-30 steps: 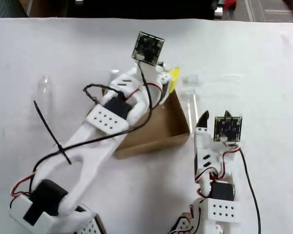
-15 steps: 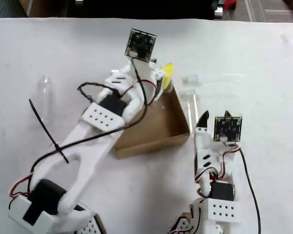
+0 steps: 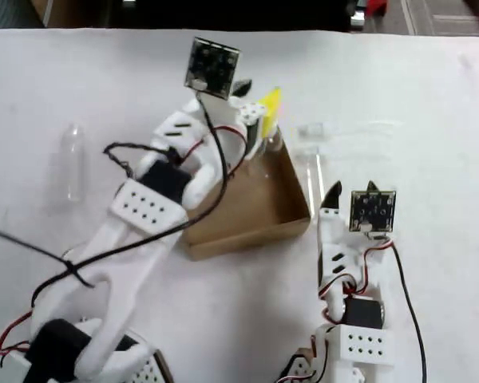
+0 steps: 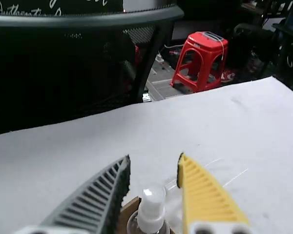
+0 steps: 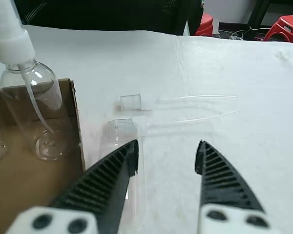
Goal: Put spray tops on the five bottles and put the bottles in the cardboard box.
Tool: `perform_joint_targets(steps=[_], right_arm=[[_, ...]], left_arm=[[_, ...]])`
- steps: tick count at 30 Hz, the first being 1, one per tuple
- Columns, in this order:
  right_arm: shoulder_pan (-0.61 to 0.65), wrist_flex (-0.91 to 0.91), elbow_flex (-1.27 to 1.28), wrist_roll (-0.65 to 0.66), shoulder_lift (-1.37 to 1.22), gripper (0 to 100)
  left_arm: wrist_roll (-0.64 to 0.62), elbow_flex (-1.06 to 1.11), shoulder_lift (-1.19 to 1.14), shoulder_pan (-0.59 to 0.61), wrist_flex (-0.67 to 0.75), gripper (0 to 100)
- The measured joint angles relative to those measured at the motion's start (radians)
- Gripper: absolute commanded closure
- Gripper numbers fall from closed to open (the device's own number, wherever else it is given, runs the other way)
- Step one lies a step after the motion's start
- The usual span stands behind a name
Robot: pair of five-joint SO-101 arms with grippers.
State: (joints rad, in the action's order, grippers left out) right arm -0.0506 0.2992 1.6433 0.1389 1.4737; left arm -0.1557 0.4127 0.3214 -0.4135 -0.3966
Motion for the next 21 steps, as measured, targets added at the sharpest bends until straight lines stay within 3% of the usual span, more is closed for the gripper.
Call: perform_joint_targets(steps=[5,13,19,21], right_arm=[[0.0,0.0,0.0,0.0,0.0,82.6],[0.0,0.0,0.0,0.0,0.0,82.6],[0.0,0.0,0.0,0.0,0.0,82.6],[0.0,0.0,0.0,0.0,0.0,82.6]], left_arm=[[0.0,0.0,0.0,0.009,-0.028,85],[0.006,-0.017,0.33,0.009,-0.348,85],[0.204,-0.018,0.727,0.009,-0.526,98],[0.269,-0.018,0.867,0.009,-0.592,97]])
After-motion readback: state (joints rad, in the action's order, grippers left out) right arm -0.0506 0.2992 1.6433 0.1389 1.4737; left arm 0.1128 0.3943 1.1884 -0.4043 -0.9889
